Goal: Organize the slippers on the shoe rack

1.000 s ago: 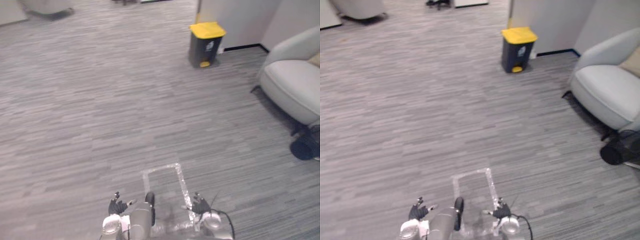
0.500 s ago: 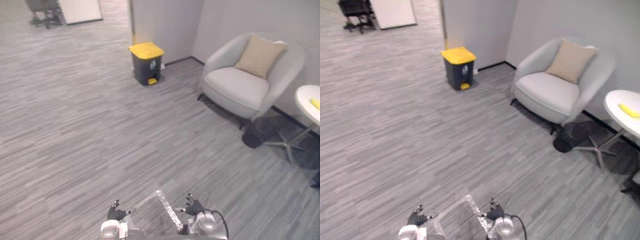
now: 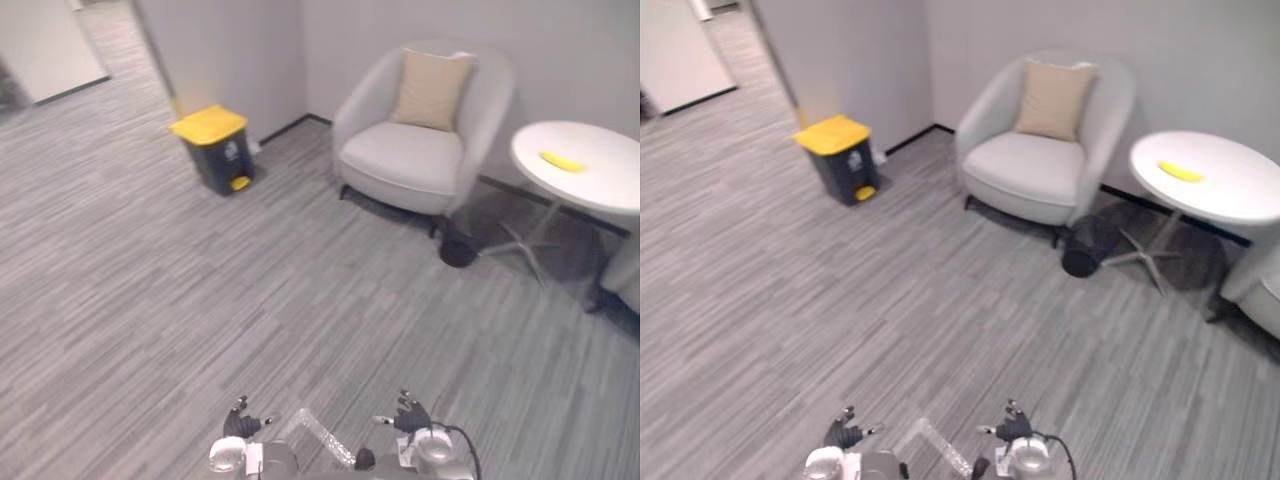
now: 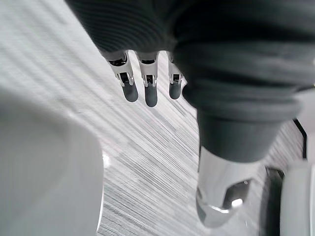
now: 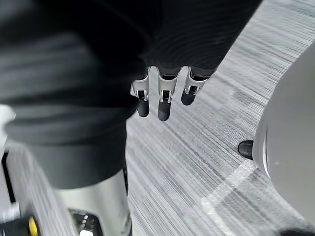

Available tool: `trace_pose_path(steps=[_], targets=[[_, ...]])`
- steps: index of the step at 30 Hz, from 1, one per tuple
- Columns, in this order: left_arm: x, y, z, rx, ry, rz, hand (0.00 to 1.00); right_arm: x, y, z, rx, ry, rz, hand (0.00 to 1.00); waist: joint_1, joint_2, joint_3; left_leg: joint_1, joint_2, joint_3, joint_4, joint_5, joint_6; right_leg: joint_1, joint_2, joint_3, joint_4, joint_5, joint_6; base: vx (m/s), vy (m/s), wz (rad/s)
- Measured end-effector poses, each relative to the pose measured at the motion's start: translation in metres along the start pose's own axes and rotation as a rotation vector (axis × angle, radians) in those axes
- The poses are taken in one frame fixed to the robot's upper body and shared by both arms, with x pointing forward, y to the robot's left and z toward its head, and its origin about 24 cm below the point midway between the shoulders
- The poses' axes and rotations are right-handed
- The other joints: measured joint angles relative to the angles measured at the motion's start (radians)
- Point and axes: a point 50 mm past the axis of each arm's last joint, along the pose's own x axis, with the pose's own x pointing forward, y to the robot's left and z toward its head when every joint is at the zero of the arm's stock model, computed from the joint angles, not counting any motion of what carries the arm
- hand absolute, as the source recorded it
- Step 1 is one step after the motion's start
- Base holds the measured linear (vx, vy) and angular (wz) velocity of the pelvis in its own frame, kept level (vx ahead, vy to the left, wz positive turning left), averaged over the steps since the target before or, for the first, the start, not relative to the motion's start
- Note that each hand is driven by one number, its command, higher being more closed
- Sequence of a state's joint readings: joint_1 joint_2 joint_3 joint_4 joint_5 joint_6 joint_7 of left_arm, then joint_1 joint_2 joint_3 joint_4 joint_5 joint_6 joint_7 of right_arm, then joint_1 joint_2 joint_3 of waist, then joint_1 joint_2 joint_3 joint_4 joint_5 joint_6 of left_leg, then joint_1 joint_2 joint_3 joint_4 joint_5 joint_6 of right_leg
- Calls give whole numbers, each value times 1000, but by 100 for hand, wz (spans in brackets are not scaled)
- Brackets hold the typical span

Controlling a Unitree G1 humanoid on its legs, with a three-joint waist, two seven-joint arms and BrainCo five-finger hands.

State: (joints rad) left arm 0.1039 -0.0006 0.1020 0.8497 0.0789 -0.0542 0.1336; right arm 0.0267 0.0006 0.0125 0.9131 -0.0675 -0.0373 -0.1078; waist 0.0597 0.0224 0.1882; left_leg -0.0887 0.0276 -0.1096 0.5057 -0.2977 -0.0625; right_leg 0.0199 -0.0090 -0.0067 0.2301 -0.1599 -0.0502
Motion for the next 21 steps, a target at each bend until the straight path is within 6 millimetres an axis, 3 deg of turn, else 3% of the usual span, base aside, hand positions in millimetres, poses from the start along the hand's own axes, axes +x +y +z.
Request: trace_pose_path(steps=[1,2,3,5,7,9,11,14,16,21], targets=[[0,-1,-1,-3,2,-1,0,-1,0,-1,1,2,-1,0,-3,4,-3,13,-23,-86,-96,20,4,-11,2,45,33,-19,31,198,287,-128],[-2,-6,-3,-14,10,-10,0,-2,-3,-5,-2,9,-6,0,-4,30,-18,21,4,-104,-167,87,-15,-19,29,85,65,-44,52,209,304,-110],[-2,-6,-4,-14,12,-11,0,-2,-2,-5,-1,11,-5,0,-4,32,-20,25,7,-93,-161,103,-20,-18,30,94,71,-51,55,201,285,-102],[-2,8,-7,-6,22,23,0,-6,10,-14,21,40,21,0,2,-26,-57,66,-27,3,-205,96,13,-16,-20,158,87,-70,89,211,270,-82],[-2,14,-9,5,26,34,0,-9,19,-18,39,54,39,0,2,-57,-79,108,-46,38,-251,103,25,-9,-46,178,61,-70,103,200,174,-44],[-2,13,-9,5,27,34,0,-9,21,-21,44,63,49,0,3,-64,-84,149,-58,75,-286,105,27,17,-61,185,23,-59,120,210,144,-50],[-2,12,-10,4,30,31,0,-10,21,-21,44,65,50,0,3,-61,-86,168,-59,97,-301,105,27,20,-66,187,9,-49,128,145,103,-56],[-1,5,-12,-2,51,12,0,-7,21,-19,36,69,51,0,5,-32,-87,203,-36,163,-333,105,27,14,-66,122,-14,8,141,89,65,-65],[-1,0,-12,1,54,-1,0,-5,22,-17,29,74,56,0,4,-20,-82,233,-30,209,-353,108,33,19,-92,-83,-27,19,128,39,7,-54],[0,-9,-10,-21,54,-31,0,-5,9,-25,53,103,15,0,3,-8,-84,266,-31,177,-357,109,34,84,-82,-101,-102,38,116,25,-21,1]])
